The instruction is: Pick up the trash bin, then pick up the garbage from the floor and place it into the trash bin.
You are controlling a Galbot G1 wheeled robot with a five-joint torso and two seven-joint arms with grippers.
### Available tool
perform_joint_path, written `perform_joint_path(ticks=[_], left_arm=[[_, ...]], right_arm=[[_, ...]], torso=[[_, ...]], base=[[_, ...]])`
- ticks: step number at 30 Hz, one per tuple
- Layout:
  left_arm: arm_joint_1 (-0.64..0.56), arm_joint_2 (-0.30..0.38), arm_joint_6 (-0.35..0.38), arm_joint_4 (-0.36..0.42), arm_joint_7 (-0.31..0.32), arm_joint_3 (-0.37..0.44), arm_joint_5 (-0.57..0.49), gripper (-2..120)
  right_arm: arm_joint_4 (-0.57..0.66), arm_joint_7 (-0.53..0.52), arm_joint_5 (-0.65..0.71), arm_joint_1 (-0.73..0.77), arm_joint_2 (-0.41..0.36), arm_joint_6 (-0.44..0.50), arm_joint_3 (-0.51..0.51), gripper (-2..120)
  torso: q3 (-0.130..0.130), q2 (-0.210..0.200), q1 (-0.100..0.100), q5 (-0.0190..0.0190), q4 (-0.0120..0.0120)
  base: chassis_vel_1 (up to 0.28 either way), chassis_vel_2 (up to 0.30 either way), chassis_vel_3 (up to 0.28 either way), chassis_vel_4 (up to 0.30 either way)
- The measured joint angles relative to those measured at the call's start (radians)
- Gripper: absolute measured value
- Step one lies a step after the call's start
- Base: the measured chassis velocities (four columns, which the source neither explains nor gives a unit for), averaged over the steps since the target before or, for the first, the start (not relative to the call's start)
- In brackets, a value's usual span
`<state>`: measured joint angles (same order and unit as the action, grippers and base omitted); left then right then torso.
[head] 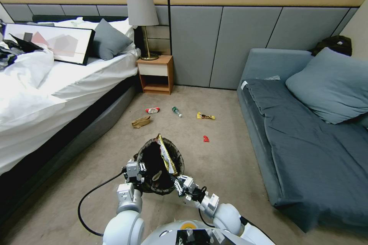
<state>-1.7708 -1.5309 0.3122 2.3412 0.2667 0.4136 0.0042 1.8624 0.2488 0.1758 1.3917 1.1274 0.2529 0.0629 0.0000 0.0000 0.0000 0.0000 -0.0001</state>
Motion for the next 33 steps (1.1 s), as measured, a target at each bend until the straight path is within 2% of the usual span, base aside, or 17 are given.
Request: perform_joint_path(ticks=[2,6,7,9,12,14,15,17,19,21,23,24,27,28,31,33], left_arm=[[0.000,0.000,0.000,0.001,0.000,-0.002,0.000,7],[-0.001,0.000,0.000,0.004,0.000,-0.005,0.001,7],[-0.001,0.000,0.000,0.005,0.000,-0.006,0.001,7],[-0.001,0.000,0.000,0.005,0.000,-0.006,0.001,7],[0.000,-0.001,0.000,0.005,0.001,-0.007,0.002,7],[0.000,-0.001,0.000,0.005,0.001,-0.007,0.002,7],[0.001,-0.002,0.000,0.005,0.001,-0.008,0.003,7],[0.002,-0.002,0.000,0.005,0.001,-0.008,0.003,7],[0.003,-0.003,0.000,0.003,0.001,-0.010,0.003,7],[0.004,-0.003,0.000,0.001,0.001,-0.011,0.003,7],[0.005,-0.003,0.000,-0.001,0.001,-0.013,0.003,7],[0.005,-0.003,0.000,-0.001,0.001,-0.013,0.003,7],[0.008,-0.003,0.000,-0.003,0.001,-0.013,0.002,7],[0.008,-0.003,0.000,-0.003,0.001,-0.013,0.002,7],[0.010,-0.004,0.000,-0.006,0.001,-0.013,0.001,7],[0.011,-0.004,0.000,-0.008,0.001,-0.013,0.001,7]], right_arm=[[-0.003,-0.003,-0.004,-0.001,0.004,-0.002,0.001,0],[-0.006,-0.004,-0.017,-0.002,0.009,-0.006,0.002,8],[-0.006,-0.005,-0.020,-0.002,0.009,-0.006,0.003,15],[-0.006,-0.006,-0.023,-0.002,0.010,-0.006,0.003,18],[-0.006,-0.008,-0.029,-0.002,0.011,-0.007,0.004,33],[-0.005,-0.008,-0.030,-0.001,0.011,-0.007,0.003,36],[-0.005,-0.008,-0.031,-0.001,0.011,-0.007,0.003,43],[-0.005,-0.008,-0.032,0.000,0.011,-0.007,0.003,44],[-0.004,-0.008,-0.034,0.000,0.012,-0.007,0.002,58],[-0.003,-0.008,-0.035,0.001,0.012,-0.007,0.002,61],[-0.003,-0.008,-0.038,0.001,0.013,-0.007,0.001,73],[-0.003,-0.008,-0.038,0.001,0.013,-0.007,0.001,73],[-0.002,-0.008,-0.041,0.003,0.013,-0.006,0.000,88],[-0.002,-0.008,-0.041,0.003,0.013,-0.006,0.000,88],[0.007,-0.008,-0.046,0.006,0.008,-0.006,-0.001,99],[0.012,-0.008,-0.049,0.008,0.006,-0.006,-0.001,100]], torso=[[0.000,0.000,0.000,0.0000,0.0001],[0.000,0.000,0.000,0.0000,0.0000],[0.000,0.000,0.000,0.0000,0.0001],[0.000,0.000,0.000,0.0000,0.0000],[0.000,0.000,0.000,0.0000,0.0001],[0.000,0.000,0.000,0.0000,0.0001],[0.000,0.000,0.000,0.0000,0.0001],[0.000,0.000,0.000,0.0000,0.0000],[0.000,0.000,0.000,0.0000,0.0001],[0.000,0.000,0.000,0.0000,0.0000],[0.000,0.000,0.000,0.0000,0.0000],[0.000,0.000,0.000,0.0000,0.0000],[0.000,0.000,0.000,0.0000,0.0001],[0.000,0.000,0.000,0.0000,0.0001],[0.000,0.000,0.000,0.0000,0.0001],[0.000,0.000,0.000,0.0000,0.0001]], base=[[0.000,0.000,0.000,0.000],[0.000,0.000,0.000,0.000],[0.000,0.000,0.000,0.000],[0.000,0.000,0.000,0.000],[0.000,0.000,0.000,0.000],[0.000,0.000,0.000,0.000],[0.000,0.000,0.000,0.000],[0.000,0.000,0.000,0.000],[0.000,0.000,0.000,0.000],[0.000,0.000,0.000,0.000],[0.000,0.000,0.000,0.000],[0.000,0.000,0.000,0.000],[0.000,0.000,0.000,0.000],[0.000,0.000,0.000,0.000],[0.000,0.000,0.000,0.000],[0.000,0.000,0.000,0.000]])
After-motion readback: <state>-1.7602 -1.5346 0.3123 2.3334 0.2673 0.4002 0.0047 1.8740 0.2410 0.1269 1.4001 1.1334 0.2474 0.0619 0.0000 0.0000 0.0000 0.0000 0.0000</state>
